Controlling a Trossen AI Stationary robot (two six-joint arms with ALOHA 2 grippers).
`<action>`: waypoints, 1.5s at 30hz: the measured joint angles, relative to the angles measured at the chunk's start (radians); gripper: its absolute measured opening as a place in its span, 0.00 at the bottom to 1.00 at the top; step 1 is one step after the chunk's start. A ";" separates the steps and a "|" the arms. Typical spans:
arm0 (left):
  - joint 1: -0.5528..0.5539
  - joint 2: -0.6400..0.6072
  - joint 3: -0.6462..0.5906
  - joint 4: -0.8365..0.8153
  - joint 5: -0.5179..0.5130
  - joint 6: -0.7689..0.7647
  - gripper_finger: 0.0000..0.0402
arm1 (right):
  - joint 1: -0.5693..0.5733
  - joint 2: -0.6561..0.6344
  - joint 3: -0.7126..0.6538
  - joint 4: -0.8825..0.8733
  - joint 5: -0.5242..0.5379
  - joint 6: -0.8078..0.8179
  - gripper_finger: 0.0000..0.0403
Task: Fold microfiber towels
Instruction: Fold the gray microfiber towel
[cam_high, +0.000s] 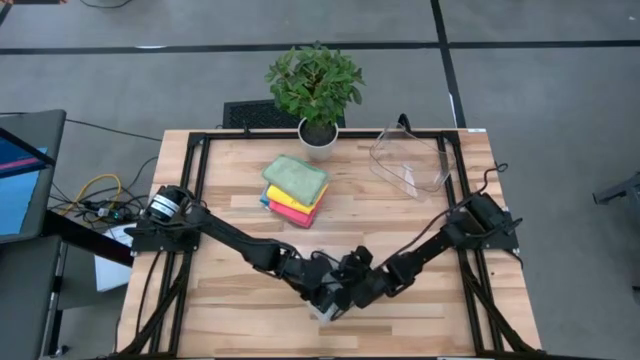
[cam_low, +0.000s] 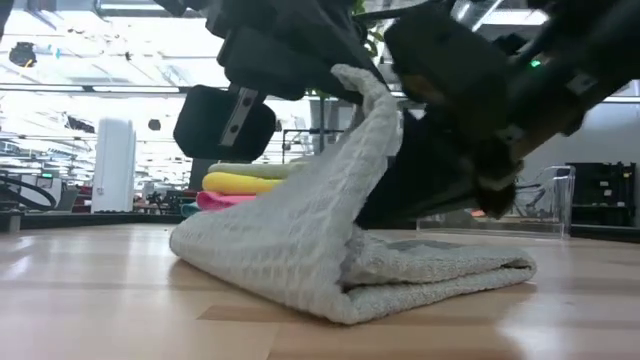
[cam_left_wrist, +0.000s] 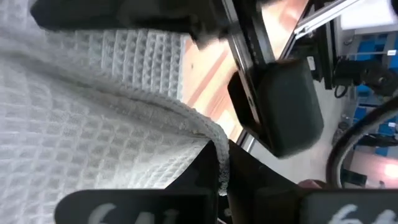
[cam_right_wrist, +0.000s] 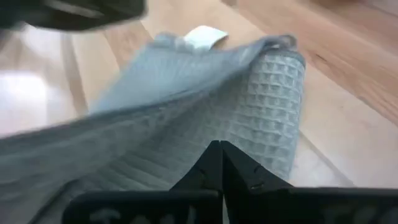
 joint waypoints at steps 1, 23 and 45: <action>0.002 0.000 0.000 0.004 0.003 0.000 0.00 | 0.008 -0.003 0.000 0.001 0.021 0.017 0.06; 0.013 0.000 0.000 -0.008 -0.105 0.060 0.00 | 0.212 -0.178 0.000 -0.278 0.212 0.338 0.06; 0.004 0.047 0.003 0.082 -0.111 0.056 0.00 | 0.244 -0.176 0.000 -0.265 0.211 0.354 0.07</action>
